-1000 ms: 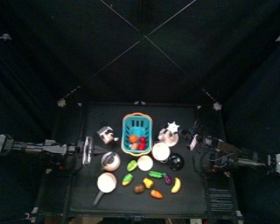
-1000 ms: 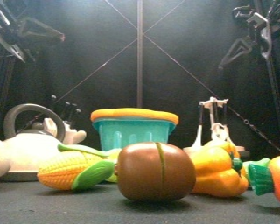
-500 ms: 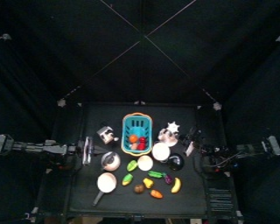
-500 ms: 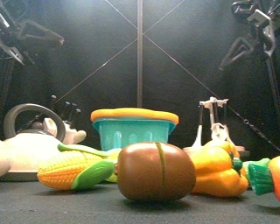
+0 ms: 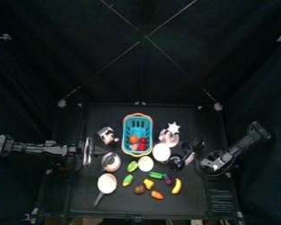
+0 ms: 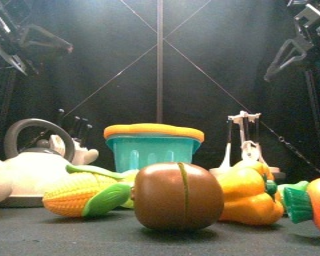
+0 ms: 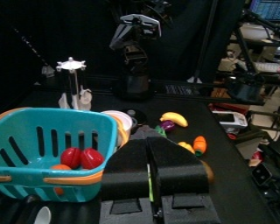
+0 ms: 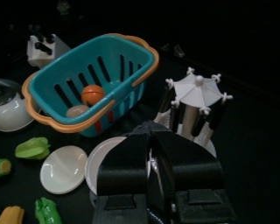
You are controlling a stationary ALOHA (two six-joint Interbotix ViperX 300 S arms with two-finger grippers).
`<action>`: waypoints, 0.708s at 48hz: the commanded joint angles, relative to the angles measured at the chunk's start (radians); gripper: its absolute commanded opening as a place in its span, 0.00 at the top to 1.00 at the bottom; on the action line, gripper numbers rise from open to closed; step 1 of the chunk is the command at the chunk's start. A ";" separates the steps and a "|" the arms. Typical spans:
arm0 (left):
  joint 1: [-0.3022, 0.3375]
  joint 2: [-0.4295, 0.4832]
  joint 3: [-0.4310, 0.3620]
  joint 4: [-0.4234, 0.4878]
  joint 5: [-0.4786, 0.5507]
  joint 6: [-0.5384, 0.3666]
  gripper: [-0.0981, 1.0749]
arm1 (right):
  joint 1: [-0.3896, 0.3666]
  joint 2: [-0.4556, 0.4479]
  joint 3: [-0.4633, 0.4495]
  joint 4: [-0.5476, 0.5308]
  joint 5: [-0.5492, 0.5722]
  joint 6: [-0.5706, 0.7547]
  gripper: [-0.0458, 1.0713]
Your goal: Grab ladle
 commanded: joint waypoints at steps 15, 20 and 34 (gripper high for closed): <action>0.015 0.006 -0.005 -0.018 -0.008 0.002 0.93 | 0.089 0.103 -0.006 0.008 0.189 0.141 0.86; 0.018 0.006 0.000 -0.018 -0.008 0.003 0.93 | 0.087 0.095 -0.015 0.029 0.186 0.132 0.86; 0.028 0.006 0.003 -0.018 -0.009 0.006 0.93 | 0.049 0.072 -0.006 0.061 0.170 0.132 0.83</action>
